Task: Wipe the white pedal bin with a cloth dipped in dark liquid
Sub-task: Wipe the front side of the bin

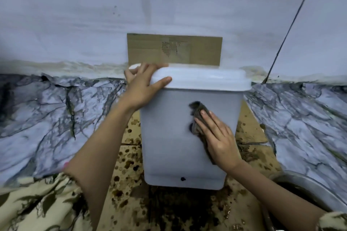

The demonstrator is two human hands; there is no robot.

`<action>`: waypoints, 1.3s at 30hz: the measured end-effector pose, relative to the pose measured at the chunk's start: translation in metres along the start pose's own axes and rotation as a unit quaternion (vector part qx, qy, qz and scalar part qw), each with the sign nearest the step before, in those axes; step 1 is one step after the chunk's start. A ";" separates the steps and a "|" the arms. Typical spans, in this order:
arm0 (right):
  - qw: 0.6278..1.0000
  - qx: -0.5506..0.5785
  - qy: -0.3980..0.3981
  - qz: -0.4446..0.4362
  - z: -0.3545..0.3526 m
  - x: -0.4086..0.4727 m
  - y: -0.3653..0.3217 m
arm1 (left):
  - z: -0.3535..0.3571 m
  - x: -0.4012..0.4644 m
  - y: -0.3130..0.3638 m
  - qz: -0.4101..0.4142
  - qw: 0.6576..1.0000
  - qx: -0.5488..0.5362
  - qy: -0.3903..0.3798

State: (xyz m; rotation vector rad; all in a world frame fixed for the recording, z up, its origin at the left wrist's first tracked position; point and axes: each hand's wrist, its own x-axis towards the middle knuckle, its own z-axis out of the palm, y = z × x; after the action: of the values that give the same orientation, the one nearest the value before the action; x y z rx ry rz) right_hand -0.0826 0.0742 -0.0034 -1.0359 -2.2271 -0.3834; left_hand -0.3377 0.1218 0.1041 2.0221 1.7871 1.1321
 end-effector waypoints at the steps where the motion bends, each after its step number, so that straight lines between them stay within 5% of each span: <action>1: 1.000 0.008 0.024 0.006 -0.012 0.003 -0.004 | -0.007 -0.012 0.004 0.010 1.000 0.005 0.000; 7: 0.979 0.024 0.163 -0.116 -0.105 0.031 -0.039 | -0.032 -0.084 0.033 0.000 1.000 0.007 -0.014; 10: 0.976 0.073 0.205 0.004 -0.148 0.073 -0.049 | -0.040 -0.107 0.046 -0.002 0.999 0.030 -0.030; 14: 0.967 0.120 0.132 0.182 -0.170 0.113 -0.061 | -0.047 -0.131 0.059 -0.025 0.997 0.042 -0.053; 19: 0.946 0.103 -0.137 0.277 -0.147 0.109 -0.077 | -0.058 -0.139 0.068 -0.039 0.991 0.082 -0.095; 22: 0.924 0.166 -0.044 0.342 -0.151 0.086 -0.084 | -0.071 -0.123 0.069 -0.018 0.978 0.134 -0.160; 26: 0.845 0.308 0.087 0.429 -0.164 0.041 -0.088 | -0.083 -0.086 0.081 -0.052 0.972 0.109 -0.200; 31: 0.724 0.452 -0.001 0.521 -0.155 0.009 -0.114 | -0.064 -0.012 0.090 -0.047 0.984 0.099 -0.144; 34: 0.693 0.488 -0.029 0.530 -0.150 0.021 -0.122 | -0.042 0.024 0.086 -0.054 0.967 0.133 -0.212; 39: 0.600 0.598 0.041 0.529 -0.146 0.051 -0.111 | -0.026 0.046 0.064 -0.052 0.908 0.172 -0.378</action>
State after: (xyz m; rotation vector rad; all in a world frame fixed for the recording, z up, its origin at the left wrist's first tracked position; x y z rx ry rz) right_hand -0.1291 -0.0419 0.1405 -1.1575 -0.8897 1.3647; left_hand -0.3085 0.1407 0.1794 2.0819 1.6867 -0.0573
